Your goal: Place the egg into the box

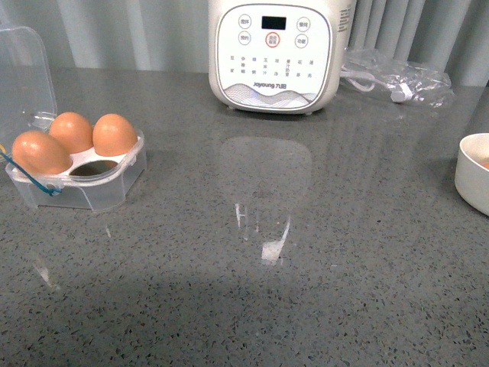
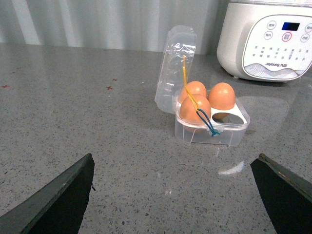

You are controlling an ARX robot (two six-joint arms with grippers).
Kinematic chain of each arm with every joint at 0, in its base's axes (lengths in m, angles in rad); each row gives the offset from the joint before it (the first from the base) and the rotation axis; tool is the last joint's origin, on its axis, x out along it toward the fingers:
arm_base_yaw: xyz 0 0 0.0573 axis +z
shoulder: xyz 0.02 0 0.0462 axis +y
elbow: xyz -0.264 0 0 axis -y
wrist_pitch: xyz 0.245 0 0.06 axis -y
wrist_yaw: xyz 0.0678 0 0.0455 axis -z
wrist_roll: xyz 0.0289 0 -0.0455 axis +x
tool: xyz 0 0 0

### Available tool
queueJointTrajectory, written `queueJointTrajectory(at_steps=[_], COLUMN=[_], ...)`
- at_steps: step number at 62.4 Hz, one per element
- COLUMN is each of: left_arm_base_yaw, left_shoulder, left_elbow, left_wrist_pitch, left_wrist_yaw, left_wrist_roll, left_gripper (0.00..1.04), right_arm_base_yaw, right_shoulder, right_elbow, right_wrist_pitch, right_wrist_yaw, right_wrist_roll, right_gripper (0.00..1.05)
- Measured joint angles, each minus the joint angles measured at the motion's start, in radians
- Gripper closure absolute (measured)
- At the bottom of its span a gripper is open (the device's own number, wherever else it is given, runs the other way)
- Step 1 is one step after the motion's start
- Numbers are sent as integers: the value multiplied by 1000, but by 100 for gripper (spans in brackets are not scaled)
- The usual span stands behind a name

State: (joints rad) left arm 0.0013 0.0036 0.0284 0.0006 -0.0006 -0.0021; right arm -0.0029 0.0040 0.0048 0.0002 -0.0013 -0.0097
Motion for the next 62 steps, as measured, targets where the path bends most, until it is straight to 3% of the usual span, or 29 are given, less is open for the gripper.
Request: queueJointTrajectory(at_steps=[21,27,35,44,51,62], left_arm_base_yaw=[0,0,0,0,0,0], left_shoulder=[0,0,0,0,0,0], left_elbow=[0,0,0,0,0,0], left_wrist_pitch=[0,0,0,0,0,0], left_wrist_yaw=[0,0,0,0,0,0], left_wrist_roll=[0,0,0,0,0,0], left_gripper=[7,7,7,7,7,7], right_arm_base_yaw=[0,29,-56,-109,-126,-119], right_shoulder=[0,124,414,700,890,1152], right_elbow=[0,27,106,236,338,547], right_wrist_pitch=[0,43,318,510,563,495], right_wrist_yaw=[0,195,113,61,44,-13], right_wrist_roll=[0,106,138,137,130,112], right_gripper=[7,7,7,7,7,7])
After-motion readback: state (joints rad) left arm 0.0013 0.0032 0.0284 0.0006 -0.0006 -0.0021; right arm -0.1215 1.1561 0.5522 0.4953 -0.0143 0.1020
